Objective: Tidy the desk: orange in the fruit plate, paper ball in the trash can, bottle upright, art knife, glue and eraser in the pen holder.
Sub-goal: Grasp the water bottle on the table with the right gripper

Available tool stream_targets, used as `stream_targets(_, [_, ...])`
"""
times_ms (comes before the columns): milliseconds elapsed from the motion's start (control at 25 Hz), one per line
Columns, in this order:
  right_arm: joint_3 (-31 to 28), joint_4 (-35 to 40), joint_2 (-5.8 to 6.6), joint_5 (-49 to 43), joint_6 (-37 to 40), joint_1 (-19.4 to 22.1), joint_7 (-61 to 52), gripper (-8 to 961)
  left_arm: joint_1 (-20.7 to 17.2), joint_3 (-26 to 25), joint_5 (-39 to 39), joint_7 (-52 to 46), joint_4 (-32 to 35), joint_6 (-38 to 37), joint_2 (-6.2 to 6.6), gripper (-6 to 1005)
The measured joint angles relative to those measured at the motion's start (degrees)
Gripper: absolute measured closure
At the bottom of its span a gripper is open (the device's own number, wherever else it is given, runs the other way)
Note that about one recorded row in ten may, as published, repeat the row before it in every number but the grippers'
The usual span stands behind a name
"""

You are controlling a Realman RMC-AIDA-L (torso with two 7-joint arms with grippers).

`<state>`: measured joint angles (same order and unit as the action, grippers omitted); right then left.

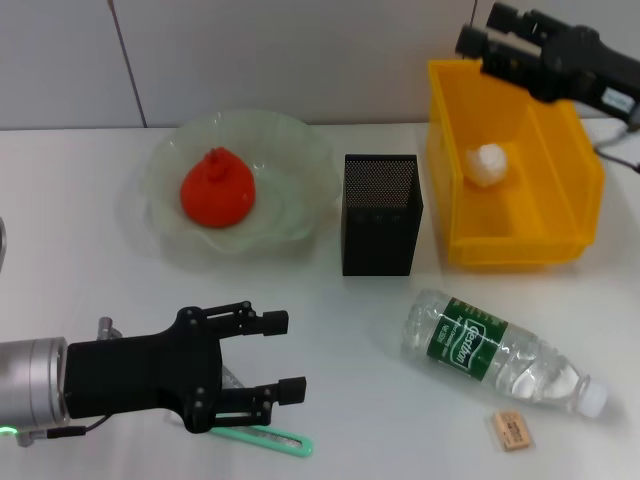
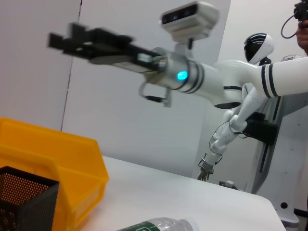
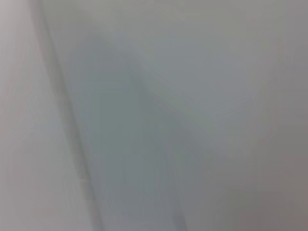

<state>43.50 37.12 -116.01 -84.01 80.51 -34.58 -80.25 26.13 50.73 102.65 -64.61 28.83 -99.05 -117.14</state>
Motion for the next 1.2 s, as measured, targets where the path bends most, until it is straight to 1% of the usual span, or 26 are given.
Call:
stream_targets(120, [0.4,0.3,1.46,-2.5,9.7,0.8,0.0,211,0.2,0.0,0.0,0.0,0.0,0.0,0.31,231])
stream_targets(160, [0.5,0.5,2.16,-4.4,13.3,1.1,0.0,211,0.2,0.0,0.0,0.0,0.0,0.0,0.37,231])
stream_targets(320, [0.2,1.1,4.28,-12.1,22.2,1.3,-1.3,211,0.2,0.0,0.1,0.0,0.1,0.1,0.52,231])
stream_targets(400, [0.1,1.8,4.90,-16.3,25.4,1.3,-2.3,211,0.3,0.1,0.5,0.0,0.1,0.0,0.61,231])
stream_targets(480, [0.1,3.3,5.05,-20.1,27.4,1.2,-3.9,211,0.3,0.1,1.1,0.0,0.1,0.0,0.67,231])
stream_targets(560, [0.3,5.5,4.90,-23.7,29.0,1.0,-6.1,212,0.5,0.1,1.4,0.0,0.1,0.1,0.69,230])
stream_targets(680, [0.5,10.0,4.09,-30.1,31.4,0.4,-9.5,212,0.5,0.1,2.2,0.0,0.1,0.1,0.69,230])
stream_targets(840, [0.5,16.4,2.14,-39.1,33.1,-0.6,-13.7,212,0.6,0.1,3.0,0.0,0.1,-0.3,0.64,230])
stream_targets(880, [0.5,19.2,1.34,-41.7,33.8,-1.1,-15.4,212,0.6,0.1,3.3,0.0,0.1,-0.4,0.61,230])
stream_targets(920, [0.5,19.2,1.34,-41.7,33.8,-1.1,-15.4,212,0.6,0.1,3.3,0.0,0.1,-0.4,0.61,230])
stream_targets(960, [0.5,21.9,0.86,-43.4,35.0,-1.8,-17.6,212,0.7,0.1,3.5,0.0,0.1,-0.4,0.59,230])
stream_targets(1040, [0.5,23.2,0.78,-44.1,35.8,-2.4,-19.1,212,0.8,0.1,3.7,0.0,0.1,-0.4,0.49,231])
stream_targets(1080, [0.8,24.8,0.77,-45.6,36.7,-3.7,-21.6,212,0.9,0.1,3.8,0.1,0.1,-0.4,0.39,231])
stream_targets(1120, [0.8,24.8,0.77,-45.6,36.7,-3.7,-21.6,212,0.9,0.1,3.9,0.2,0.1,-0.3,0.32,231])
stream_targets(1160, [1.7,25.7,0.90,-47.9,36.9,-5.2,-23.7,212,1.0,0.1,3.9,0.3,0.1,-0.3,0.21,231])
stream_targets(1200, [1.7,25.7,0.90,-47.9,36.9,-5.2,-23.7,212,1.0,0.1,4.0,0.5,0.1,-0.2,0.14,231])
